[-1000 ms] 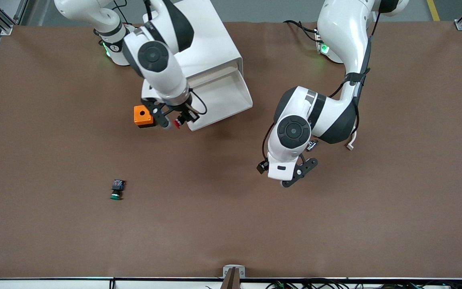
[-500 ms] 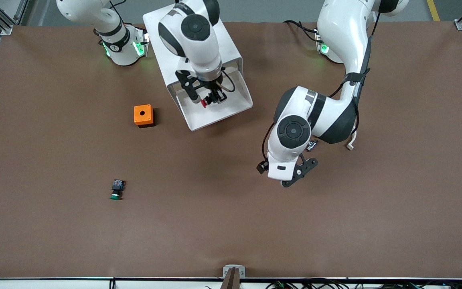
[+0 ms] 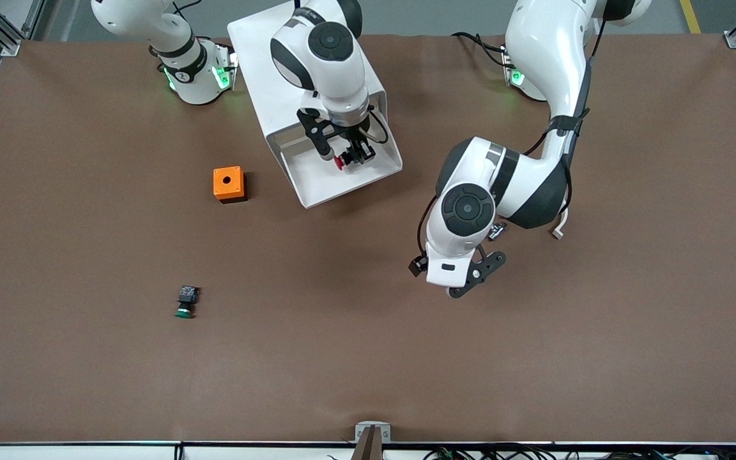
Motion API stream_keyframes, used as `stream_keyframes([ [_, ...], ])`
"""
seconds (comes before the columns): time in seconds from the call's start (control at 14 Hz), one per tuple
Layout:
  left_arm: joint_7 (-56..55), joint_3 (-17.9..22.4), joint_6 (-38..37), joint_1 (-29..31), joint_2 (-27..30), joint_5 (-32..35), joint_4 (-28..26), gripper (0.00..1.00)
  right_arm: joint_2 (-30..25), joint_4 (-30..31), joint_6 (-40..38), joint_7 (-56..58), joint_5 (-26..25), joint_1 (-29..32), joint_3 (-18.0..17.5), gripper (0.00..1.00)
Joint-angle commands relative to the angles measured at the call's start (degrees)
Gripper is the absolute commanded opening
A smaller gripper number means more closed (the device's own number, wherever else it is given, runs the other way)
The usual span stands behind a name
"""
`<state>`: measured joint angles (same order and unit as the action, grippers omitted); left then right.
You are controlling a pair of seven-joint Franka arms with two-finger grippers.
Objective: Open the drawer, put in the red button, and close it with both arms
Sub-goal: 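Lower the red button into the drawer and open the right gripper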
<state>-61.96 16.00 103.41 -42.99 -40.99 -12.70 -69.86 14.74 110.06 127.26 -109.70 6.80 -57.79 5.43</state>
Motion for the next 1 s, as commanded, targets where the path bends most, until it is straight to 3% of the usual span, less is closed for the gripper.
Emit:
stream_keyframes([
  [0.0, 0.0, -0.1, 0.3, -0.2, 1.0, 0.2, -0.8, 0.99, 2.3, -1.6, -0.8, -3.3, -0.1, -2.0, 0.5, 0.00],
  [0.71, 0.0, -0.1, 0.3, -0.2, 1.0, 0.2, -0.8, 0.99, 3.8, -3.7, -0.9, -5.5, 0.0, -2.5, 0.5, 0.03],
  [0.79, 0.0, -0.2, 0.3, -0.2, 1.0, 0.2, -0.8, 0.99, 4.1, -4.1, -1.0, -5.5, 0.0, -2.5, 0.5, 0.18],
  [0.86, 0.0, -0.1, 0.3, -0.2, 1.0, 0.2, -0.8, 0.99, 4.5, -4.6, -1.0, -6.9, -0.1, -2.6, 0.5, 0.79],
  [0.93, 0.0, -0.2, 0.3, -0.2, 1.0, 0.2, -0.9, 0.99, 5.0, -5.4, -1.1, -8.5, -0.5, -2.6, 0.5, 0.99],
])
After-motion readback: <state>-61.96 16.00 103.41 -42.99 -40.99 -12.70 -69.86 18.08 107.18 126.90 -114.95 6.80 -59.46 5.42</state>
